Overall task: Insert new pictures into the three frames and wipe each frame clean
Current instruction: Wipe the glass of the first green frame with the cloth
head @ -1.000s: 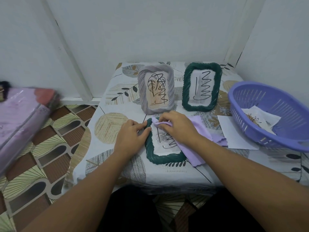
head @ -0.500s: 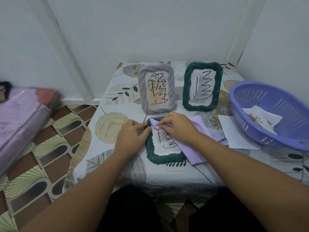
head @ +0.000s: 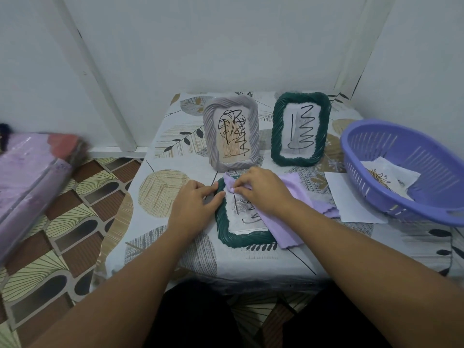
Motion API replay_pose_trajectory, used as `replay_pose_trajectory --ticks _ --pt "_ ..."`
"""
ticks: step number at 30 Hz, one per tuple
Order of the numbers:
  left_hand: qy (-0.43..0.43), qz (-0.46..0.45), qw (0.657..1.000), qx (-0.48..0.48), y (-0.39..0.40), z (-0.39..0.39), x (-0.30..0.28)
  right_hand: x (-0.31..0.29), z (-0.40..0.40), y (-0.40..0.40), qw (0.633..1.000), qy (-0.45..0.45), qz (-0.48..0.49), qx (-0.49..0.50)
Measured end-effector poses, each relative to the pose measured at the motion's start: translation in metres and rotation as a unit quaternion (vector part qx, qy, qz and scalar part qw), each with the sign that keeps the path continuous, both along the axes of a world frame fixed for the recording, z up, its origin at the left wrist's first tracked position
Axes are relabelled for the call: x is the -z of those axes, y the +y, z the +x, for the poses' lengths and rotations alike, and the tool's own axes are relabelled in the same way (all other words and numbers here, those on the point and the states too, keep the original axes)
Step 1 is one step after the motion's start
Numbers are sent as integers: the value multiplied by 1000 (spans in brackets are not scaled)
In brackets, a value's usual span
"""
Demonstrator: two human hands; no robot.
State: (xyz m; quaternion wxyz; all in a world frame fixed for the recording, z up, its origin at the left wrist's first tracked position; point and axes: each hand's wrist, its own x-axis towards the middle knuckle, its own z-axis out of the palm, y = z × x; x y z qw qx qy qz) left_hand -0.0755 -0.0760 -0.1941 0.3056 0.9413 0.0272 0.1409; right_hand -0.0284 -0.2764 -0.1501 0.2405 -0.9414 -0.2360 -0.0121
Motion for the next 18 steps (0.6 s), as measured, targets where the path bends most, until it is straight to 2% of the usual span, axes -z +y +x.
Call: replay_pose_trajectory --ticks 13,18 --pt "-2 4 1000 8 1 0 1 1 -5 -2 1000 1 5 -13" --pt "-5 2 1000 6 0 0 0 -2 -1 5 1000 2 22 12"
